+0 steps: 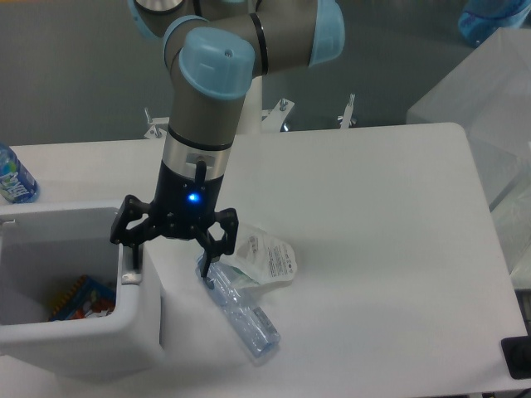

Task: Open the trash can
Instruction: 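Lift the gripper off the button as the lid opens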

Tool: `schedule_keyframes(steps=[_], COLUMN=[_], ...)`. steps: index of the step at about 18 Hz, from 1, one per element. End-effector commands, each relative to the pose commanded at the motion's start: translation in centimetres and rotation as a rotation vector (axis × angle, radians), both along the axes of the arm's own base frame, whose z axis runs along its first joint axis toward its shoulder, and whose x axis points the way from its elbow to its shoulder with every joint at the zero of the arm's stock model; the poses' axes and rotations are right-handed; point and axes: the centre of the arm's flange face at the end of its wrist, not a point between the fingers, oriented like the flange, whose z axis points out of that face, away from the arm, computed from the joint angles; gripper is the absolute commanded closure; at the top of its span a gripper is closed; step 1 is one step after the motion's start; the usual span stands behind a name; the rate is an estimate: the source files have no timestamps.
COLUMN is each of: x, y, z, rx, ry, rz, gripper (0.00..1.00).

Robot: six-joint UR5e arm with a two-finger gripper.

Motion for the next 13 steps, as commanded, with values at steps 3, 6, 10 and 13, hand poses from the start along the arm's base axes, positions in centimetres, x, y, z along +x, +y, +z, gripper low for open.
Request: schedule_keyframes(steps=[3,6,10,13], x=[0.0,-0.4,-3.7,-5.4], y=[0.0,0.1,-1.2,-2.6], z=[1.2,3.9,6.6,7.0], rx=[0.018,0.070,0.071,0.014], ry=[0.019,0.072,0.180,0.280], rz=[-0.009,-0.007,0.073,0.047], gripper=[0.00,0.00,0.00,0.00])
